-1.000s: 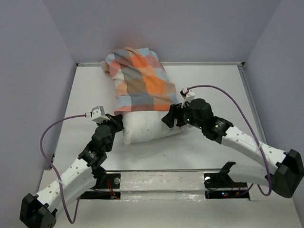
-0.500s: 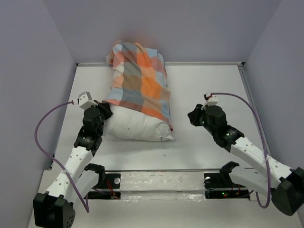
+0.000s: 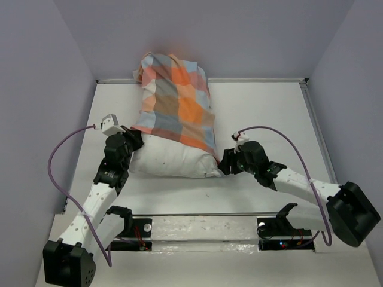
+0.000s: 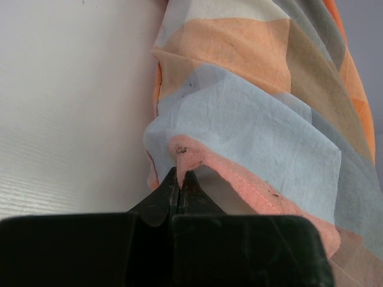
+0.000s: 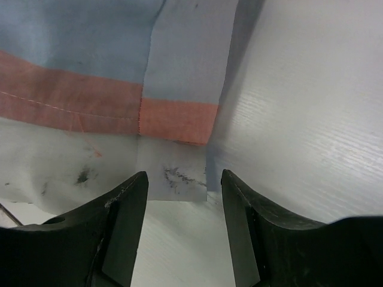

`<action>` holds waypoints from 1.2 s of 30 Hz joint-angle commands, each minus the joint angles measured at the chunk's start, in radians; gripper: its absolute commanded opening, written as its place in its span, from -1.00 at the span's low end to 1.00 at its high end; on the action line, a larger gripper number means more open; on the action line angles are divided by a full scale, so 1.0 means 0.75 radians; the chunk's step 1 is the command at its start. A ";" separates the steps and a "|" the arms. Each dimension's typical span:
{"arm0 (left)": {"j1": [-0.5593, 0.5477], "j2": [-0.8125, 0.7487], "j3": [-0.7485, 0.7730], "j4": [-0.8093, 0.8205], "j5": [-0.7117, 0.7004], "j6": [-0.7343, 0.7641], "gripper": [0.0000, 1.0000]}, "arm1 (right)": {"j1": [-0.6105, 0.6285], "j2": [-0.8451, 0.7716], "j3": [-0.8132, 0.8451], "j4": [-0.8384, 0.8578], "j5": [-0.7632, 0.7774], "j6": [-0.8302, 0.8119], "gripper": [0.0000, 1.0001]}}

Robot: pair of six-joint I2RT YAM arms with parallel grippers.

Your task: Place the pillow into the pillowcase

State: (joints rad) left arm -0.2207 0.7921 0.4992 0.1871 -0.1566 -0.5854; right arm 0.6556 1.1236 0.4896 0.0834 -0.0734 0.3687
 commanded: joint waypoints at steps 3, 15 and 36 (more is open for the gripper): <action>0.004 -0.003 0.036 0.135 0.045 -0.015 -1.00 | 0.024 0.232 0.108 0.136 0.047 -0.054 0.17; 0.004 0.012 0.018 0.166 0.074 -0.019 -1.00 | 0.024 0.449 0.091 0.615 -0.055 -0.107 0.17; 0.004 -0.105 0.497 -0.055 0.274 0.095 -1.00 | 0.063 -0.366 0.437 -0.105 0.110 -0.003 -1.00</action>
State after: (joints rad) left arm -0.2203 0.7837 0.6022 0.1028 -0.0467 -0.5644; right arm 0.6876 1.1156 0.5289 0.3042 0.0040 0.3698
